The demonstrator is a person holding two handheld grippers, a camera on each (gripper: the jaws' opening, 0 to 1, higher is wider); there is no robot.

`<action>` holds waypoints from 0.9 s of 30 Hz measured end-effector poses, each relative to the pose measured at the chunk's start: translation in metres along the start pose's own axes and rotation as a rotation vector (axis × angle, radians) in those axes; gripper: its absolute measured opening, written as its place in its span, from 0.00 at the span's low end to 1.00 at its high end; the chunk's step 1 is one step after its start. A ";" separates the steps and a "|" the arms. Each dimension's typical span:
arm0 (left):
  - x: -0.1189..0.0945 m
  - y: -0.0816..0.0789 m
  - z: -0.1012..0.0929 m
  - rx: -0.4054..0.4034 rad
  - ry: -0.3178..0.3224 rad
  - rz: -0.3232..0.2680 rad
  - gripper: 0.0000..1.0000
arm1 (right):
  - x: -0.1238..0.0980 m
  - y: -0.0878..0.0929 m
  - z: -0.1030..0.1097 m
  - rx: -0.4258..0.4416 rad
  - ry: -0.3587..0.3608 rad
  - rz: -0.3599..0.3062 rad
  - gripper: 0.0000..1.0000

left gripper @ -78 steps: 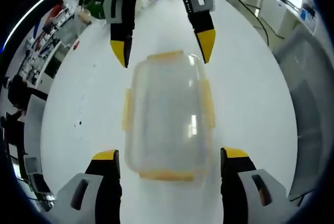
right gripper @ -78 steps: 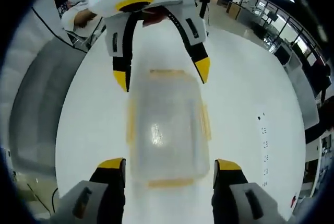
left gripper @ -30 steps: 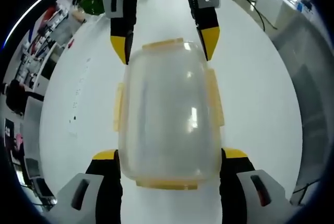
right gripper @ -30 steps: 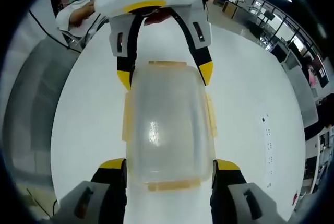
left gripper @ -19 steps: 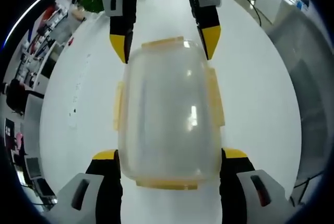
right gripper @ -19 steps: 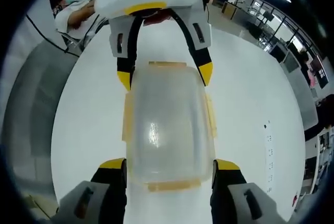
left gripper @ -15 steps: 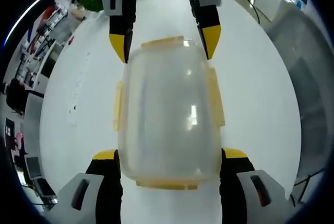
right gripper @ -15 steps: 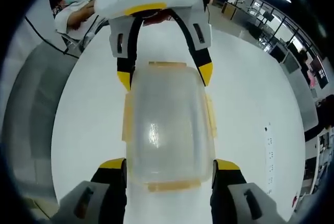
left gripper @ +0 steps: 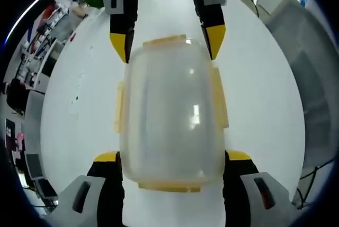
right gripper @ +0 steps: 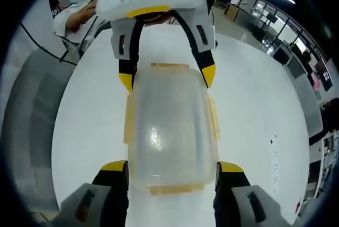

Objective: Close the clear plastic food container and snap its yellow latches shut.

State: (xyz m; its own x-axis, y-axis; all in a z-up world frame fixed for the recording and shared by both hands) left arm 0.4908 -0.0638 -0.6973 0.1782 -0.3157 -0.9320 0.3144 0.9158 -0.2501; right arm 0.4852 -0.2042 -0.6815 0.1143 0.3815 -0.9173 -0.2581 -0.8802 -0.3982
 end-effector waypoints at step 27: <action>-0.004 0.014 -0.001 -0.016 -0.004 -0.008 0.75 | 0.007 -0.013 0.002 -0.009 0.017 -0.007 0.66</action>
Point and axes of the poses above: the point that each gripper's makers call its tool centre point, and the gripper's own axes: x roughly forward along the fingers, z roughly to its left, y roughly out of its underside, the point moved 7 cm from there along -x, roughly backward along the fingers, and after that the axes turned 14 degrees about x, right-handed, at the moved point
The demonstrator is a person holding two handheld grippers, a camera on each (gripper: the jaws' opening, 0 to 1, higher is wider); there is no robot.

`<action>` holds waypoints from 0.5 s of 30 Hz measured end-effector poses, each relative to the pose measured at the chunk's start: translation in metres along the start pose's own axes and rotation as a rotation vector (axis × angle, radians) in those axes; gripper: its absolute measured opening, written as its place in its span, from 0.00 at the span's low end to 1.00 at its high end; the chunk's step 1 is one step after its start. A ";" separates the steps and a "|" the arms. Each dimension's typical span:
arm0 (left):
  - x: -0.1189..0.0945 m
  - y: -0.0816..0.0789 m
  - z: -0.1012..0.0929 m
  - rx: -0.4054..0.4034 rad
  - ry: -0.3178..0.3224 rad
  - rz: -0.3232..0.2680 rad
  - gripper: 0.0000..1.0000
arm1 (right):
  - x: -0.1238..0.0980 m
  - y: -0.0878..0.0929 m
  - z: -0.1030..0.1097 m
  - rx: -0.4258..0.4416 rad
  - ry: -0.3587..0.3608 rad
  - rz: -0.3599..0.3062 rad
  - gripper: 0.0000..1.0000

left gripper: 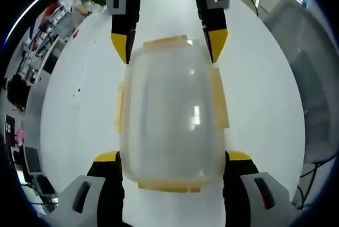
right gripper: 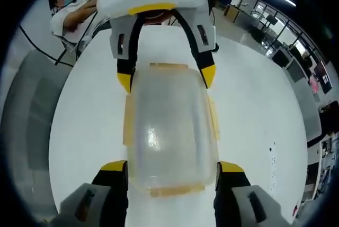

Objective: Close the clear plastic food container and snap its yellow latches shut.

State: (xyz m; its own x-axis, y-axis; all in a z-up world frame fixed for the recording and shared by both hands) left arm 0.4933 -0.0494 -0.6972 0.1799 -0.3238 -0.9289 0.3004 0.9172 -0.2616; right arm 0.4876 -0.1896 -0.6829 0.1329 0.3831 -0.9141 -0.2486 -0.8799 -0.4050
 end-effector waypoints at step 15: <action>0.002 0.004 0.010 0.002 0.001 -0.001 0.75 | 0.002 -0.003 -0.009 0.003 0.003 -0.007 0.66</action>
Point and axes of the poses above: the point that each gripper's makers call its tool centre point, and the gripper's own axes: x roughly forward along the fingers, z roughly to its left, y roughly out of its underside, the point moved 7 cm from there along -x, roughly backward along the fingers, and after that the axes turned 14 degrees about x, right-handed, at the moved point
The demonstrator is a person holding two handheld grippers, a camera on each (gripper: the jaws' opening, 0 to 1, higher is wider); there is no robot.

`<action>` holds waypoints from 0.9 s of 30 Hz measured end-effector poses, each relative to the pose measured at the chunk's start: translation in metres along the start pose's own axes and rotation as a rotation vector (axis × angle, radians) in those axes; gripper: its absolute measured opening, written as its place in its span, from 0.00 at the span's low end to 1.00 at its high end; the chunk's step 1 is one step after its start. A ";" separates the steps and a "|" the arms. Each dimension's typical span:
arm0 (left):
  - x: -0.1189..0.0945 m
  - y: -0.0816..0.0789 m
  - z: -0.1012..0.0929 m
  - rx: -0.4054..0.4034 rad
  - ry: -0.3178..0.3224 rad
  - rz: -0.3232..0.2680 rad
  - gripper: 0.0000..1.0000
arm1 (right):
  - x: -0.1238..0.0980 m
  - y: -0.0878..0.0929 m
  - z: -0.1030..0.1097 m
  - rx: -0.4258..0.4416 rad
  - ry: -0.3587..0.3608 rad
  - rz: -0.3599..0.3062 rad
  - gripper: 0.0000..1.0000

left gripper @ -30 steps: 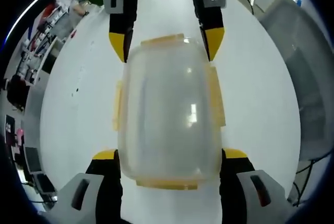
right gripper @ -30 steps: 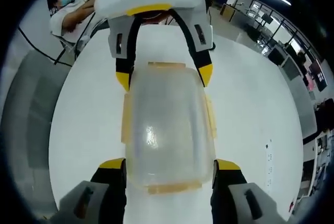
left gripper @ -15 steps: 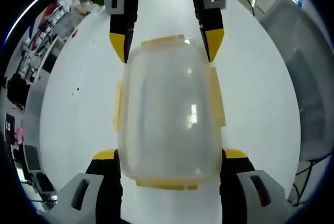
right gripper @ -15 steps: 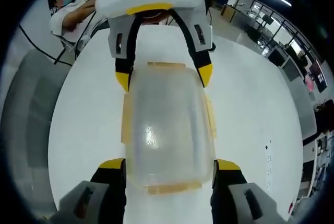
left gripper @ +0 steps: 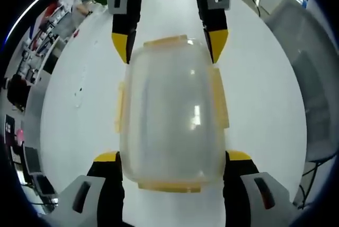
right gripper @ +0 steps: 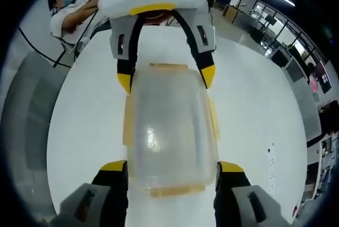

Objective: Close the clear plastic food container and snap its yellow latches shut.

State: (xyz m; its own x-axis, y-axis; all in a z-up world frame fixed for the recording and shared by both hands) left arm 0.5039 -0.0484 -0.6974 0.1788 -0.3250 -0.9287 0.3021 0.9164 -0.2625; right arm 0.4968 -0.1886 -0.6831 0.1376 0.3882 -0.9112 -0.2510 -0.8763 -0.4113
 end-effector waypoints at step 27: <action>0.005 0.006 0.022 0.007 -0.001 -0.001 0.76 | 0.003 -0.004 -0.022 0.010 0.012 -0.010 0.66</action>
Point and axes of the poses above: the point that each gripper's makers call its tool centre point, and the gripper's own axes: x roughly forward along the fingers, z roughly to its left, y roughly out of its underside, the point moved 7 cm from there along -x, roughly backward along the fingers, and after that the axes turned 14 degrees about x, right-handed, at the moved point
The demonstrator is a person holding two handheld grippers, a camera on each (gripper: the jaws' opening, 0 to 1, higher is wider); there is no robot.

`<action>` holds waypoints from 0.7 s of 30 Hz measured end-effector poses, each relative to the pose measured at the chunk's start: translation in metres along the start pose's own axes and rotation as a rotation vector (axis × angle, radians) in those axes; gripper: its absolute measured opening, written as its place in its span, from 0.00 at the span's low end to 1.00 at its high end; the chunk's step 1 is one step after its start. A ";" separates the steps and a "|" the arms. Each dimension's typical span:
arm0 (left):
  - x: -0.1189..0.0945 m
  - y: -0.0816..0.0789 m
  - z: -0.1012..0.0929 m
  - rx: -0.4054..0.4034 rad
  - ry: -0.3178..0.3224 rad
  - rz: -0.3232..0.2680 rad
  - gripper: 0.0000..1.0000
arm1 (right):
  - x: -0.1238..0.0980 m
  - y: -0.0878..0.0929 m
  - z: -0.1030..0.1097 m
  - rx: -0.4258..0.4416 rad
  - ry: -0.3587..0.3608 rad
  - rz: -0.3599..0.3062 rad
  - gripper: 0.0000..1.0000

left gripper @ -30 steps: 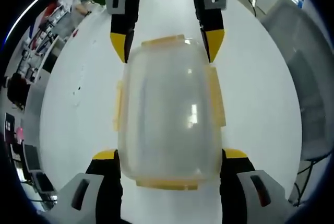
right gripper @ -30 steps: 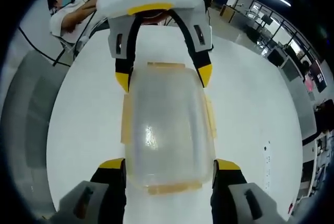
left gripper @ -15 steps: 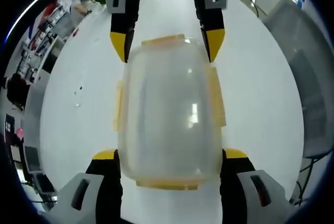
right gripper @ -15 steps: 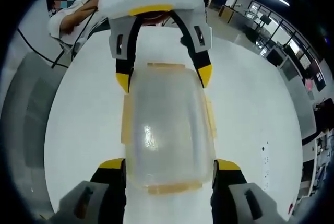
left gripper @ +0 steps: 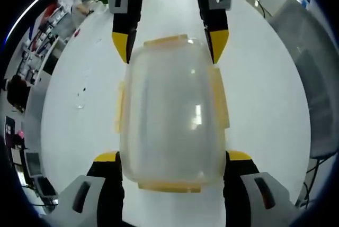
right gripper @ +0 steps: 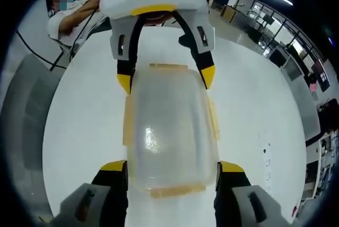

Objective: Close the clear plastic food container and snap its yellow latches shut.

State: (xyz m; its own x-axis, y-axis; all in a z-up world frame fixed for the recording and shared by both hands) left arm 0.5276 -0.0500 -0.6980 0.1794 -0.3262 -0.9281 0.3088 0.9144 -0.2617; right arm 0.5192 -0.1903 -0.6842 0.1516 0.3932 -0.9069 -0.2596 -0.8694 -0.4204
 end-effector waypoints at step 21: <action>0.001 0.003 0.007 -0.005 -0.002 0.001 0.76 | 0.002 -0.004 -0.007 0.008 0.008 0.001 0.66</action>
State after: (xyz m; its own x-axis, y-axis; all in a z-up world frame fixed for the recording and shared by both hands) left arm 0.5352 -0.0496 -0.6978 0.1816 -0.3262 -0.9277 0.3043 0.9157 -0.2625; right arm 0.5275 -0.1879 -0.6838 0.1593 0.3897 -0.9071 -0.2676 -0.8674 -0.4196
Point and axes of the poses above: the point that each gripper's makers call its tool centre point, and the gripper's own axes: x roughly forward along the fingers, z roughly to its left, y roughly out of its underside, the point moved 7 cm from there along -x, roughly backward along the fingers, and after that the axes turned 14 degrees about x, right-handed, at the moved point
